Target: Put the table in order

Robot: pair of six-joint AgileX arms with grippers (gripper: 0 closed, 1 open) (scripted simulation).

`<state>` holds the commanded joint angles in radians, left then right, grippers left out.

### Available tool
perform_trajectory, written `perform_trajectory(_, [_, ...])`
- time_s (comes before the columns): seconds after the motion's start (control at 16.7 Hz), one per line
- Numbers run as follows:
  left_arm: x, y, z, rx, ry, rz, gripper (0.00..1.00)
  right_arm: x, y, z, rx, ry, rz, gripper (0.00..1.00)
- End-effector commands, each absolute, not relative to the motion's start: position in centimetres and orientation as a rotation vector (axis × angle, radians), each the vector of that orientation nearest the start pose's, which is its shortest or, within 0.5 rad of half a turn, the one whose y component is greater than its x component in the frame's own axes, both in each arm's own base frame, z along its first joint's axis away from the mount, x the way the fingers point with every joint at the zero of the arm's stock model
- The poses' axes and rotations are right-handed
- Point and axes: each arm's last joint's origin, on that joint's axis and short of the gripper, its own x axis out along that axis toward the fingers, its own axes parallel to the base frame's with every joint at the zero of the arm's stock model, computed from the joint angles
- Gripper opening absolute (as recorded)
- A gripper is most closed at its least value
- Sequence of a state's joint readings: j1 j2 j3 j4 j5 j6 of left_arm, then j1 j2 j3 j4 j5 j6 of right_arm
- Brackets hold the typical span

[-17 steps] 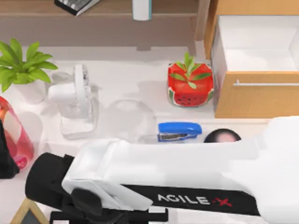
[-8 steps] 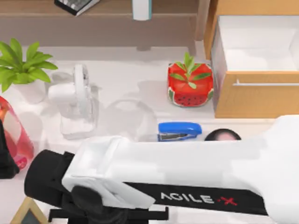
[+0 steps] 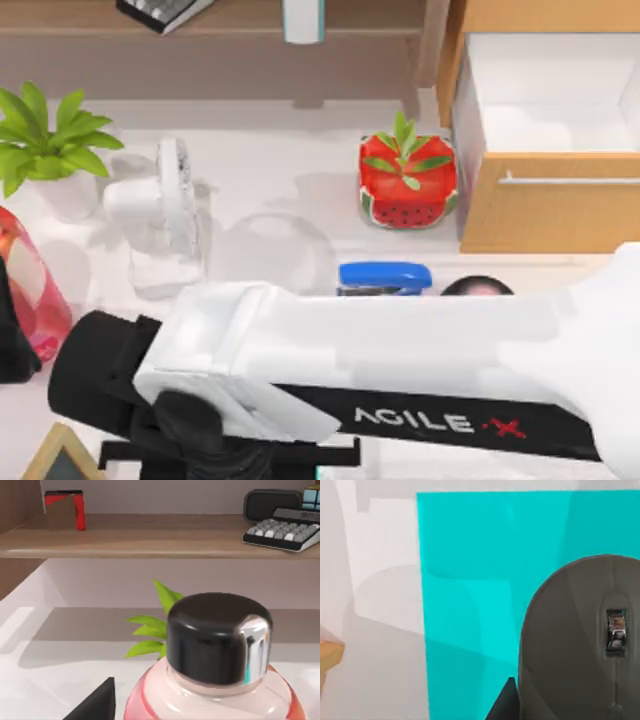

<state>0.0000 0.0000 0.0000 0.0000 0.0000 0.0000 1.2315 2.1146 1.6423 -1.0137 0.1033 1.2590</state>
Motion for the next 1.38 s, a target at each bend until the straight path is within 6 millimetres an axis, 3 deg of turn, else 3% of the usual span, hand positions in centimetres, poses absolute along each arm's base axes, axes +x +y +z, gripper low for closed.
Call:
perform_trajectory(0.6, [10.6,-0.1,16.0,0.000,0.000,0.000,1.00,13.7,39.6,17.1,0.072,1.440,0.043,0.00])
perform_trajectory(1.02, [10.6,-0.1,16.0,0.000,0.000,0.000,1.00,13.7,39.6,13.9,0.023,1.465,-0.003,0.00])
perform_trajectory(1.32, [10.6,-0.1,16.0,0.000,0.000,0.000,1.00,13.7,39.5,13.8,0.019,1.467,-0.006,0.00])
perform_trajectory(1.38, [10.6,-0.1,16.0,0.000,0.000,0.000,1.00,13.7,39.5,13.8,0.019,1.467,-0.006,0.08])
